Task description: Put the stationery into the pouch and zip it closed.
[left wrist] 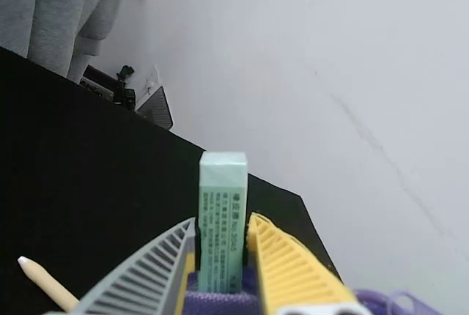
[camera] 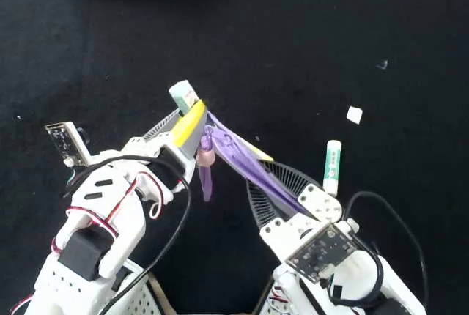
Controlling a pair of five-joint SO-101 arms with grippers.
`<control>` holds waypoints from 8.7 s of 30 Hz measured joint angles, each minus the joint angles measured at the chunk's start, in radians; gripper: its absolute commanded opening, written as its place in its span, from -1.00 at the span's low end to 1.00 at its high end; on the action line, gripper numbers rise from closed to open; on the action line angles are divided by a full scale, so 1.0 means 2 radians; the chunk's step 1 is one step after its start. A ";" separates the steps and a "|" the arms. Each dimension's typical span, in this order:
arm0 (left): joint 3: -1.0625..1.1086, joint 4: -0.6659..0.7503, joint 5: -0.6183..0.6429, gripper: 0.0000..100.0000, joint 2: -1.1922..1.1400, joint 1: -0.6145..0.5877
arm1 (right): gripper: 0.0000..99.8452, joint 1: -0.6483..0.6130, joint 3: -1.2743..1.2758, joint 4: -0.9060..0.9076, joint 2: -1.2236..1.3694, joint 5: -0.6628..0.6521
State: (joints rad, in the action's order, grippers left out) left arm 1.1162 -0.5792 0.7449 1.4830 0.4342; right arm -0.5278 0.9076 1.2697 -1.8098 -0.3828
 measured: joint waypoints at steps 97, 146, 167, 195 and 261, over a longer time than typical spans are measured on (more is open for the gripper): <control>-0.132 0.062 -0.125 -0.70 -0.231 -0.108 | -0.98 -0.006 0.025 -0.113 0.000 0.048; -0.282 -0.064 -0.713 -0.70 -0.588 -0.086 | -0.98 0.263 -0.043 -0.106 0.000 0.041; -0.518 -0.192 -0.988 -0.70 -0.908 0.005 | -0.98 0.263 -0.023 -0.103 0.000 0.043; -1.082 -0.467 -0.857 -0.94 -1.211 -0.011 | -0.98 0.263 -0.023 -0.070 0.000 0.045; -1.049 -0.550 -0.001 -0.94 -0.456 -0.194 | -0.98 0.031 -0.127 -0.026 0.000 0.061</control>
State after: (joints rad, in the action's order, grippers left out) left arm -0.9828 -1.6794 0.7434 0.5715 0.0460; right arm -0.4664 0.6544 1.2175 -1.8098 -0.2616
